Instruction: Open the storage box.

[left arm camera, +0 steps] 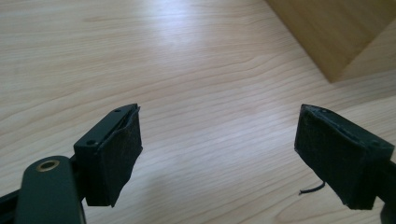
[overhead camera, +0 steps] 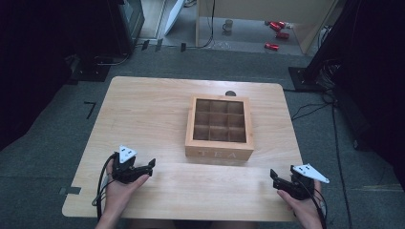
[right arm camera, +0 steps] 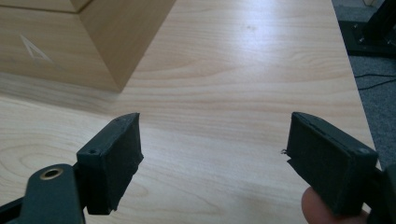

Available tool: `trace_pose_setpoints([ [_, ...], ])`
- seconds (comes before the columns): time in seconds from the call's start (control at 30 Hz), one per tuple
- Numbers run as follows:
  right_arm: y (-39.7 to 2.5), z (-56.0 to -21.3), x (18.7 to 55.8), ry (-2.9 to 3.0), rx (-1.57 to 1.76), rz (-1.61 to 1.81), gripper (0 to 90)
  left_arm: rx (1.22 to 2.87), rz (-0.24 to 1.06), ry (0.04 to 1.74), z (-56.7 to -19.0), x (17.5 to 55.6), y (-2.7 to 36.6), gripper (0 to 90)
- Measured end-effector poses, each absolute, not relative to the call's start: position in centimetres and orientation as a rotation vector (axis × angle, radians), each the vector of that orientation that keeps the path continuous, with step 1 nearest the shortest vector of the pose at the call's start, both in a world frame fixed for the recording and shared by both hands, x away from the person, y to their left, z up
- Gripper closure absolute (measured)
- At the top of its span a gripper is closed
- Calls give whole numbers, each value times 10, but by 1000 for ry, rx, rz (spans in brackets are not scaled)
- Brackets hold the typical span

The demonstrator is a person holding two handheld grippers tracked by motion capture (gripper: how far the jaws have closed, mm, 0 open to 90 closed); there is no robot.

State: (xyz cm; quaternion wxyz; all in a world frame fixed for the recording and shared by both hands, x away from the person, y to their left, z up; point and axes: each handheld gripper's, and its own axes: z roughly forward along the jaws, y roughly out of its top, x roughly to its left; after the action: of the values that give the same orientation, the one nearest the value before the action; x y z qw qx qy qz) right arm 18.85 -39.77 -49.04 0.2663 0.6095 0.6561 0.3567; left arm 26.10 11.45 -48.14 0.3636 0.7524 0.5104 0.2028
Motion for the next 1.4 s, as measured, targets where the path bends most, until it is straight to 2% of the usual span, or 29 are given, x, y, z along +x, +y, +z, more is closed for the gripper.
trace_pose_setpoints([
  [0.27, -385, -481, 198, 1773, 1620, 975, 219, 1972, 488, 1258, -482, 267, 87, 157],
  [0.83, -350, -468, 219, 1814, 1549, 1035, 227, 1988, 434, 1170, -481, 274, 48, 176],
  [1.23, -328, -465, 230, 1856, 1513, 1093, 233, 2000, 397, 1083, -478, 278, 18, 352],
  [1.4, -322, -466, 234, 1869, 1506, 1110, 238, 1993, 378, 1062, -475, 282, 9, 484],
])
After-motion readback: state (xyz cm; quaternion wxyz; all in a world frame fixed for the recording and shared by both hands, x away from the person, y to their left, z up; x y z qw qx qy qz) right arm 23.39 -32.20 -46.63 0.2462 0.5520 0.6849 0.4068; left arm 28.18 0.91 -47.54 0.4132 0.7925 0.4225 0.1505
